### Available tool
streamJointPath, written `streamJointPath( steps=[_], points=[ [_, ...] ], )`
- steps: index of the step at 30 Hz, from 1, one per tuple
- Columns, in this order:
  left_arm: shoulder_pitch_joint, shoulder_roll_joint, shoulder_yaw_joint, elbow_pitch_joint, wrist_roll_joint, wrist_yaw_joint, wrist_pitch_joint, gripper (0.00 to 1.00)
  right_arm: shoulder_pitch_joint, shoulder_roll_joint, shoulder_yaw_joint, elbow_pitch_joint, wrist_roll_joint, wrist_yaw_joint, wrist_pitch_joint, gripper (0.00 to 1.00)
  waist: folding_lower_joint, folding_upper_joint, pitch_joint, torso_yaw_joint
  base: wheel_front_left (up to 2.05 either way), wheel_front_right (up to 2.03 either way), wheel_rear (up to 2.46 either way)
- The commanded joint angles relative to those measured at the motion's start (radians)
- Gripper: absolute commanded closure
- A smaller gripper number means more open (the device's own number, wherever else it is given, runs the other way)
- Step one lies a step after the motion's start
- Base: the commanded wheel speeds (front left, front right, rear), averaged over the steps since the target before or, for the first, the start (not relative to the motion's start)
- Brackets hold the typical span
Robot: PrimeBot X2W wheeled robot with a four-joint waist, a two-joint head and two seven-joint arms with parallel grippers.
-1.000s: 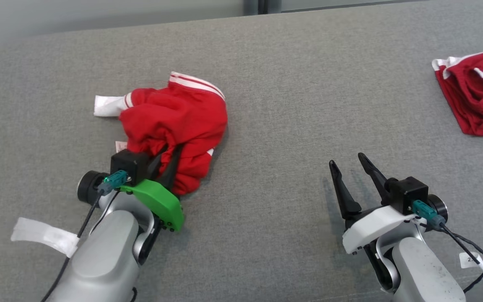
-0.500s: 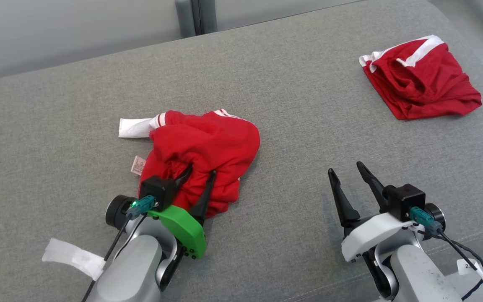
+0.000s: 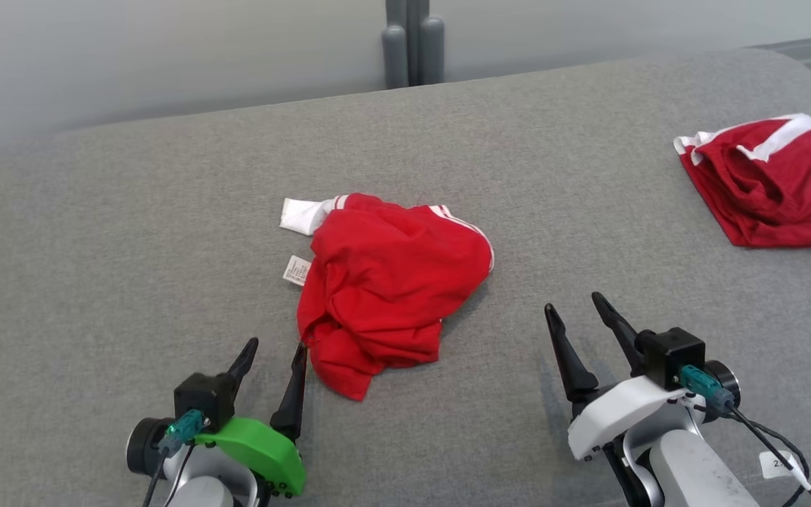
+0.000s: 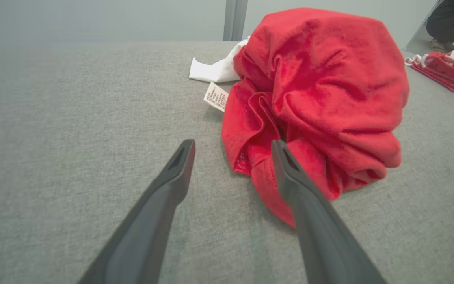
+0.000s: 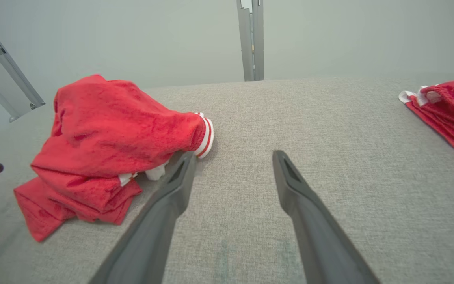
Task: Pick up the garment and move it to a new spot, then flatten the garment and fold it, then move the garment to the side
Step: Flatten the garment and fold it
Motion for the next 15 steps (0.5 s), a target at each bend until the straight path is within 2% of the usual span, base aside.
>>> streamJointPath(
  steps=[1,7,15],
  points=[
    [0.034,-0.004,0.018,-0.017,0.017,0.001,0.0,0.0,0.009,-0.002,0.007,0.001,0.008,-0.001,-0.003,0.0,0.0,0.0,-0.045,0.083,0.0,0.0,0.0],
    [0.144,-0.029,0.125,-0.089,0.053,-0.008,0.0,0.0,-0.029,-0.004,0.069,0.012,0.008,-0.001,-0.003,0.0,0.0,0.0,-0.069,0.195,0.0,0.0,0.0],
    [0.193,-0.05,0.156,-0.104,0.085,-0.023,0.0,0.0,-0.138,-0.03,0.117,0.092,-0.013,-0.001,-0.003,0.0,0.0,0.0,-0.093,0.341,0.0,0.0,0.0]
  ],
)
